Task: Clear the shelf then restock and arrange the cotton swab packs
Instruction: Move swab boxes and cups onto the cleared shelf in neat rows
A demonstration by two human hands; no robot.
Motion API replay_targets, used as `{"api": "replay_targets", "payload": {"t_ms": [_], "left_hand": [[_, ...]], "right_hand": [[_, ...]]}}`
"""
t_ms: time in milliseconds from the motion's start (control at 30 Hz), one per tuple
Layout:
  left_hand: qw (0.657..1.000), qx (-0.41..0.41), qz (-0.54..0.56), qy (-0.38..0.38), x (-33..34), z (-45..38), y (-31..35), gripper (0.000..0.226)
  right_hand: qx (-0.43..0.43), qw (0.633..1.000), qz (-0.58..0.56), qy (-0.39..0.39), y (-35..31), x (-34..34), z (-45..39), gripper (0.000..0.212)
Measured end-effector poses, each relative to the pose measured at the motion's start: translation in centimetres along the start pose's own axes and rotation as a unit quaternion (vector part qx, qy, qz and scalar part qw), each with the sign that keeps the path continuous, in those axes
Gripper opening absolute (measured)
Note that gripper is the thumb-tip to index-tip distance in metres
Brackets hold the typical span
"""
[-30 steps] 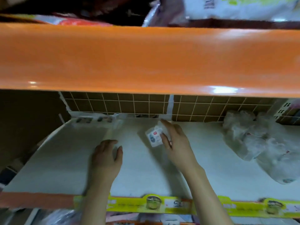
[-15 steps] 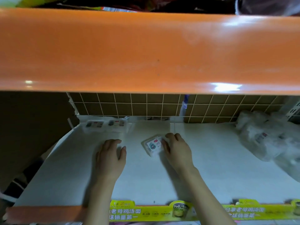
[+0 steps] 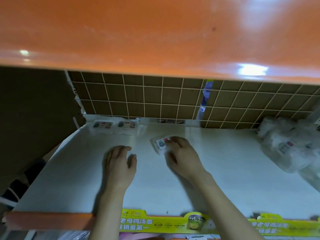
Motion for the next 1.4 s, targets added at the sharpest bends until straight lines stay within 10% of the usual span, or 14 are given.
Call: {"api": "replay_targets", "payload": {"t_ms": [667, 1400], "left_hand": [[0.999, 0.004, -0.023, -0.026, -0.5, 0.7, 0.7, 0.043], [0.987, 0.06, 0.002, -0.152, 3.3, 3.7, 16.8, 0.039]], "right_hand": [[0.034, 0.988, 0.081, -0.128, -2.9, 3.2, -7.4, 0.057], [0.131, 0.991, -0.026, -0.026, 9.6, -10.4, 12.5, 0.037]]}}
Point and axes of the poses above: each hand's wrist, its own z-axis away from the middle knuckle, its own x-axis out of the palm, y = z × x, the point moved 5 cm from there along -z, towards the middle knuckle, and after that the axes turned 9 degrees about -y, right-handed, at the moved point
